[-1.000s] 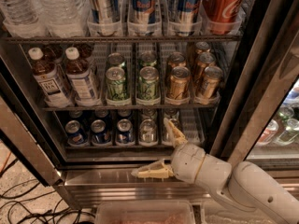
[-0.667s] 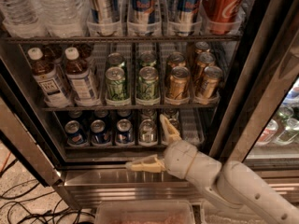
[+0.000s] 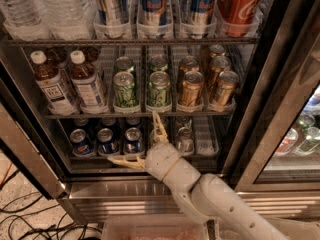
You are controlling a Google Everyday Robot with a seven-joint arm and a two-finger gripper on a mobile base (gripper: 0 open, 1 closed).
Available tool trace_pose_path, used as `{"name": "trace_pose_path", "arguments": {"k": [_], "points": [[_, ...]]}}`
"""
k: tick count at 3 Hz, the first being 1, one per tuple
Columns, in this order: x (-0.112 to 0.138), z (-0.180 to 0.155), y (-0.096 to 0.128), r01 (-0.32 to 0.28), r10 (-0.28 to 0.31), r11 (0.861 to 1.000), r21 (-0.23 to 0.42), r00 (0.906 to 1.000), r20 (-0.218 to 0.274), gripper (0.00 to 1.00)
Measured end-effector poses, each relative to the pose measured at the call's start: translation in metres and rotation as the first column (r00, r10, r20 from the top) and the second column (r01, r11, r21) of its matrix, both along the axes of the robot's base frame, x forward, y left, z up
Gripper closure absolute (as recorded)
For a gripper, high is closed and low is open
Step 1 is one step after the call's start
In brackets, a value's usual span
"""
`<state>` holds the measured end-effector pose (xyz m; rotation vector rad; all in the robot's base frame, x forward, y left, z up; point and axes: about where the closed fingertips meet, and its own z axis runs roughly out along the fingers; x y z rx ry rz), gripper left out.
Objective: Pick 7up can from bottom shelf of fridge
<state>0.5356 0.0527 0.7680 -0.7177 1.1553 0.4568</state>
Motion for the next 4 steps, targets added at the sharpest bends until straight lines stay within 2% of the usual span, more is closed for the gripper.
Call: {"name": "trace_pose_path", "arguments": {"k": [1,2,3,4], "points": [[0.015,-0.022,-0.010,0.145,-0.146,0.988,0.046,0.9893,0.005,0.00],[0.006,-0.055,-0.038,0.277,-0.271,0.955,0.105,0.9603,-0.065,0.00],[-0.020,-0.079,-0.059,0.348,-0.338,0.931,0.109,0.9362,-0.096,0.00],[-0.030,-0.099,-0.065,0.370,-0.360,0.927,0.064,0.9232,-0.135,0.00]]}}
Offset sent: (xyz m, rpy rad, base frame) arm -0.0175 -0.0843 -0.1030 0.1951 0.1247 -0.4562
